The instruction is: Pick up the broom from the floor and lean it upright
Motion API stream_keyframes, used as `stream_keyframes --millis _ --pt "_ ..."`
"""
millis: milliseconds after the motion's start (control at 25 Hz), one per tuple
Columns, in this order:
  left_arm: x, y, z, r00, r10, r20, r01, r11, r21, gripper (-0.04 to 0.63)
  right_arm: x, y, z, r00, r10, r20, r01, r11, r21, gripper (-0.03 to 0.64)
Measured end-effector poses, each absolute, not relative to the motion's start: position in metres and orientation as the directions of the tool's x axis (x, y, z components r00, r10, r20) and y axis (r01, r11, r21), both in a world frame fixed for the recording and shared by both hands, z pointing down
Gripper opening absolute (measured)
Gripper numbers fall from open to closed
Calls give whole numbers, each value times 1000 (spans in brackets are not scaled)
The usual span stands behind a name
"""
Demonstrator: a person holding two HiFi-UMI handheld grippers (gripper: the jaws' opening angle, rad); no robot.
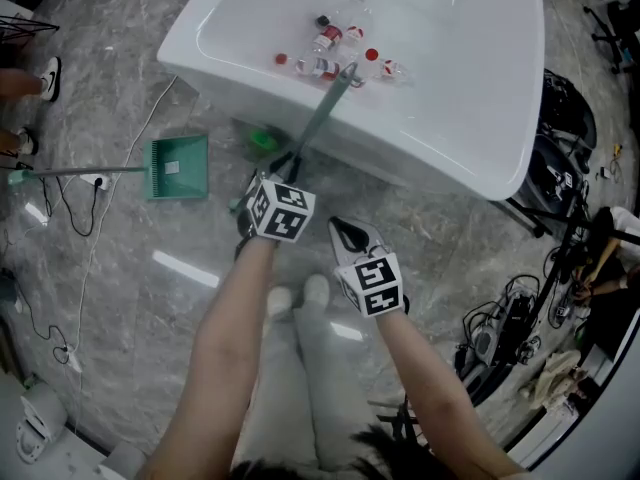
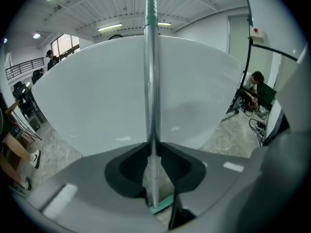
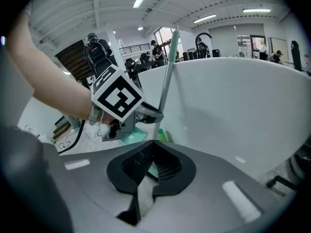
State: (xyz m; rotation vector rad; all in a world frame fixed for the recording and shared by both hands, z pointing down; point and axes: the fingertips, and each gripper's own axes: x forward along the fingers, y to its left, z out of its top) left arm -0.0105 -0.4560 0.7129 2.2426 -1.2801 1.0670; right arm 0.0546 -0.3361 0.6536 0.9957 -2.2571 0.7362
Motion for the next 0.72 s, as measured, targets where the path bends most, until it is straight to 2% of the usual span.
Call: stream_keyframes --millis 120,320,720 --pt "-8 -459 713 318 -584 746 -836 -544 -69 78 59 -339 653 -559 -476 679 -785 566 -250 2" --pt "-7 -458 709 327 -588 740 -830 -553 -73 151 67 -340 652 -539 -489 685 -799 554 -233 2" --pt "-4 -433 671 384 -586 714 -813 -580 -38 160 63 -329 624 -516 -515 685 -820 529 -220 2"
